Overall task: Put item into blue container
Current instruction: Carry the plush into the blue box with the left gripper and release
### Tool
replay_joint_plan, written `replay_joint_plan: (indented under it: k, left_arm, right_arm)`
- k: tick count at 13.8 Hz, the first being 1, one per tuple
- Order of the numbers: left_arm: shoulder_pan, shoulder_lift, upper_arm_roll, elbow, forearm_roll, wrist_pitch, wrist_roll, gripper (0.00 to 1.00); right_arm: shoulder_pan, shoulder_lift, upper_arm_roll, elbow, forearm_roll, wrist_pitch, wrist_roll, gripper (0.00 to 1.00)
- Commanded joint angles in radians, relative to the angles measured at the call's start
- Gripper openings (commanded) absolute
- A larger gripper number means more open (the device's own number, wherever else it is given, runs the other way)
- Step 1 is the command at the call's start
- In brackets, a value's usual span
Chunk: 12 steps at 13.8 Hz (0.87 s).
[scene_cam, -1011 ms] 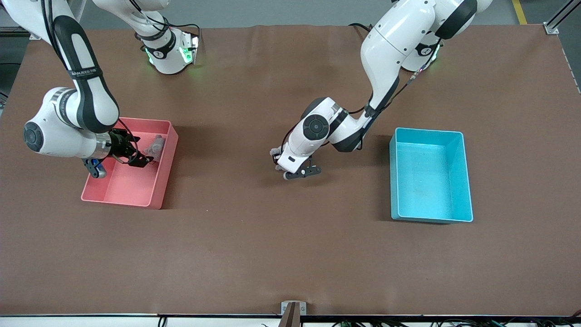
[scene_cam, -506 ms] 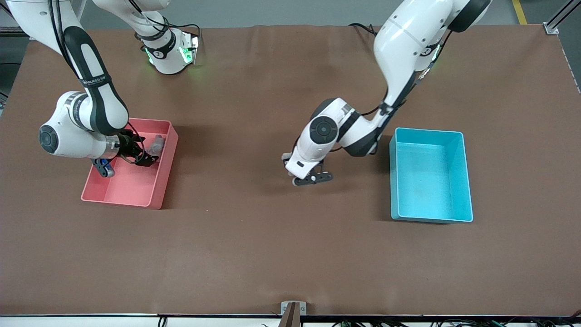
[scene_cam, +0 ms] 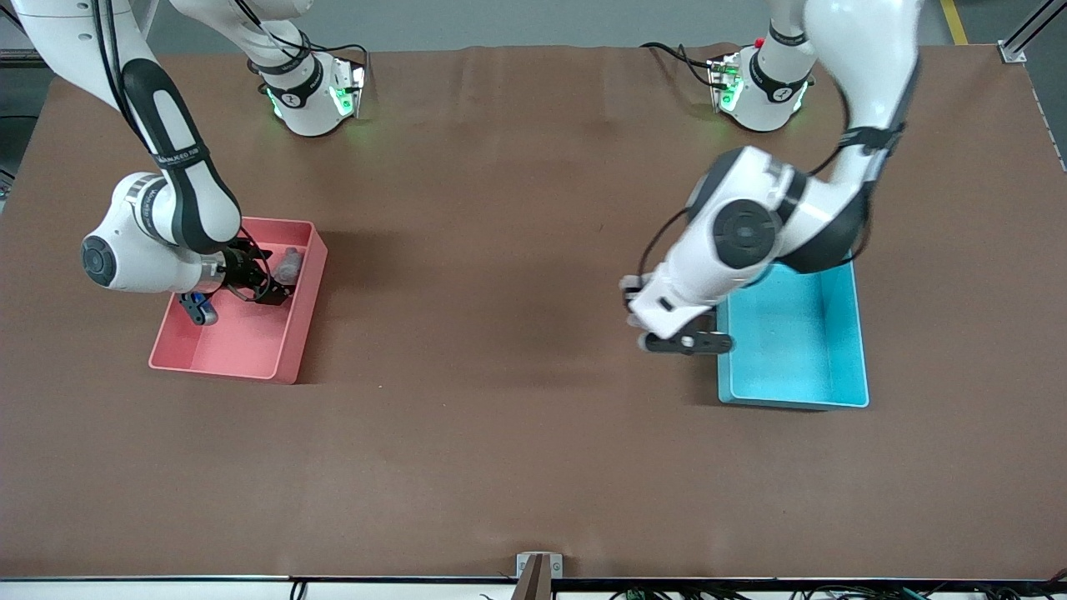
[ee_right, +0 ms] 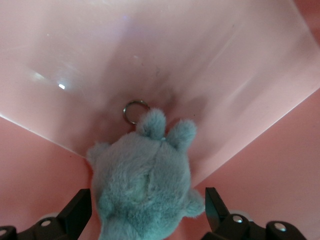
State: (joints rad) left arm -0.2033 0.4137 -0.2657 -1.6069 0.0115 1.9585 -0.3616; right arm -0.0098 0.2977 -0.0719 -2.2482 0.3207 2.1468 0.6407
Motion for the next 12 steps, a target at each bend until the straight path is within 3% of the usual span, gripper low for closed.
replay_joint_plan:
  k: [1,3,6,9,12]
  left_arm:
    - [0.138,-0.07,-0.009,-0.111,0.01,0.008,0.221,0.17]
    - [0.227,-0.091,-0.009,-0.175,0.013,0.039,0.321,0.17]
    - [0.312,-0.092,-0.009,-0.237,0.109,0.094,0.414,0.16]
    - [0.341,-0.07,-0.007,-0.304,0.22,0.186,0.414,0.16]
    - [0.372,0.002,-0.009,-0.317,0.237,0.253,0.414,0.17]
  right_arm:
    - [-0.016,0.009,0.014,-0.019,0.037,0.007,-0.016,1.0]
    - [-0.016,0.014,0.014,-0.019,0.04,0.008,-0.016,1.0]
    - [-0.015,0.023,0.014,-0.019,0.04,0.004,-0.022,1.0]
    - [-0.015,0.032,0.014,-0.019,0.04,0.001,-0.05,0.92]
    - [-0.013,0.032,0.014,-0.014,0.038,-0.021,-0.079,0.81]
